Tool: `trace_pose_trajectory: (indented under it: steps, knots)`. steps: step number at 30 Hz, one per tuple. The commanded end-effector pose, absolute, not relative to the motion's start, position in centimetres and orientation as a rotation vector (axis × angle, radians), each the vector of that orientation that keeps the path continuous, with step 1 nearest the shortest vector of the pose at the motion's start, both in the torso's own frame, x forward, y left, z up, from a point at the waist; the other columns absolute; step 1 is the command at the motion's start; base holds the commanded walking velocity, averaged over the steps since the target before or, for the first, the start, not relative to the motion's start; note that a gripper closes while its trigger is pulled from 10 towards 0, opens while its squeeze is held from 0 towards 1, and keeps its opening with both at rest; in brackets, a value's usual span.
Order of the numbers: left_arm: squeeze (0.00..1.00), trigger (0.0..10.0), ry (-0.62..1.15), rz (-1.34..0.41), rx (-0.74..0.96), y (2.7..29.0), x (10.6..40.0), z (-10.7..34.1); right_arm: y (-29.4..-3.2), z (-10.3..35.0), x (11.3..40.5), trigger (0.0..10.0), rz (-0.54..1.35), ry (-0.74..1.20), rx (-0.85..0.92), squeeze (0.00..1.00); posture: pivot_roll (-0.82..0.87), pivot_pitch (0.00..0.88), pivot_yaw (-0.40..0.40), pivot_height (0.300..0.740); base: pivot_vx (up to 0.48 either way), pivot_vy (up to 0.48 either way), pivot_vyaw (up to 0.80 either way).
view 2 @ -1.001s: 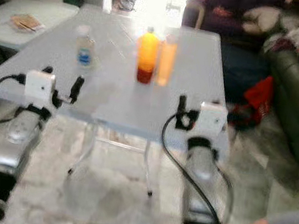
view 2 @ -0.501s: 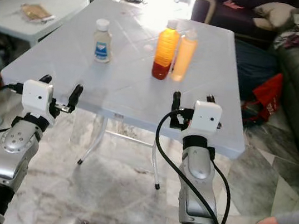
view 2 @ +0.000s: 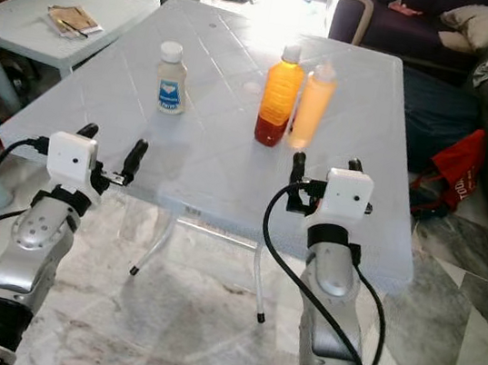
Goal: Restocking fridge
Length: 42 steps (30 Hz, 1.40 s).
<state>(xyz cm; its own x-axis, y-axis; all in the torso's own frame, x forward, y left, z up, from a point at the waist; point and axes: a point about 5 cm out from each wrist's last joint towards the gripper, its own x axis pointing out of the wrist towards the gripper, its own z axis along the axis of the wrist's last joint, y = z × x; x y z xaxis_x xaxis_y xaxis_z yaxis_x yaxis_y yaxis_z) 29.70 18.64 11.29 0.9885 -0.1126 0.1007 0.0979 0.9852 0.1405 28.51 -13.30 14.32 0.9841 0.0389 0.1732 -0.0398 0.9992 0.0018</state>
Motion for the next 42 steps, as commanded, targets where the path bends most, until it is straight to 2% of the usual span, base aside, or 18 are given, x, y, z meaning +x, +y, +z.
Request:
trace_pose_trajectory:
  steps: [1, 17, 21, 26, 27, 28, 29, 31, 32, 33, 34, 42]
  knots:
    - [0.0, 10.0, -0.127, -0.138, 0.123, 17.6, 30.0, 11.7, -14.5, 14.2, 28.3, 10.0, -0.002, -0.17, -0.007, 0.0, -0.06, 0.009, -0.015, 0.74, 0.0, 0.0, 0.0]
    - [0.0, 10.0, -0.13, -0.145, 0.141, 17.6, 30.3, 11.8, -14.6, 14.6, 28.9, 10.0, 0.016, -0.193, -0.037, 0.0, -0.05, 0.002, -0.013, 0.74, 0.0, 0.0, 0.0]
    - [0.0, 10.0, -0.123, -0.138, 0.147, 17.8, 30.3, 11.8, -16.1, 15.4, 30.3, 10.0, 0.005, -0.208, -0.055, 0.0, -0.04, 0.019, -0.01, 0.74, 0.0, 0.0, 0.0]
    - [0.0, 10.0, -0.119, -0.14, 0.157, 18.1, 30.1, 11.8, -16.6, 16.6, 32.0, 10.0, 0.049, -0.232, -0.071, 0.0, -0.03, 0.029, -0.003, 0.74, 0.0, 0.0, 0.0]
    - [0.0, 10.0, -0.119, -0.144, 0.163, 18.2, 30.1, 11.8, -16.3, 17.1, 32.4, 10.0, 0.089, -0.24, -0.055, 0.86, -0.02, 0.032, 0.001, 0.74, 0.0, 0.0, 0.0]
    - [0.0, 10.0, -0.119, -0.144, 0.163, 18.2, 30.1, 11.8, -16.3, 17.1, 32.4, 10.0, 0.089, -0.24, -0.055, 0.86, -0.02, 0.032, 0.001, 0.74, 0.0, 0.0, 0.0]
    - [0.0, 10.0, -0.119, -0.145, 0.167, 18.3, 30.0, 11.9, -15.5, 17.9, 32.9, 10.0, 0.15, -0.262, -0.081, 1.0, -0.02, 0.035, 0.004, 0.74, 0.0, 0.0, 0.0]
    - [0.0, 10.0, -0.12, -0.144, 0.168, 18.3, 30.0, 11.9, -15.2, 18.1, 33.1, 10.0, 0.169, -0.271, -0.101, 1.0, -0.02, 0.035, 0.004, 0.74, 0.0, 0.0, 0.0]
    - [0.0, 10.0, -0.121, -0.143, 0.168, 18.4, 30.0, 12.0, -15.0, 18.3, 33.2, 10.0, 0.176, -0.272, -0.089, 0.59, -0.02, 0.04, 0.007, 0.74, 0.0, 0.0, 0.0]
    - [0.0, 10.0, -0.122, -0.141, 0.169, 18.4, 30.0, 12.1, -14.6, 18.7, 33.5, 10.0, 0.206, -0.284, -0.086, 0.04, -0.02, 0.042, 0.01, 0.74, 0.0, 0.0, 0.0]
    - [0.0, 10.0, -0.124, -0.14, 0.168, 18.4, 30.0, 12.1, -14.3, 19.0, 33.6, 10.0, 0.225, -0.291, -0.095, 0.0, -0.02, 0.044, 0.011, 0.74, 0.0, 0.0, 0.0]
    - [0.0, 10.0, -0.126, -0.136, 0.176, 18.6, 30.0, 12.3, -13.5, 20.5, 35.1, 10.0, 0.285, -0.32, -0.14, 0.0, -0.01, 0.055, 0.015, 0.74, 0.0, 0.0, 0.0]
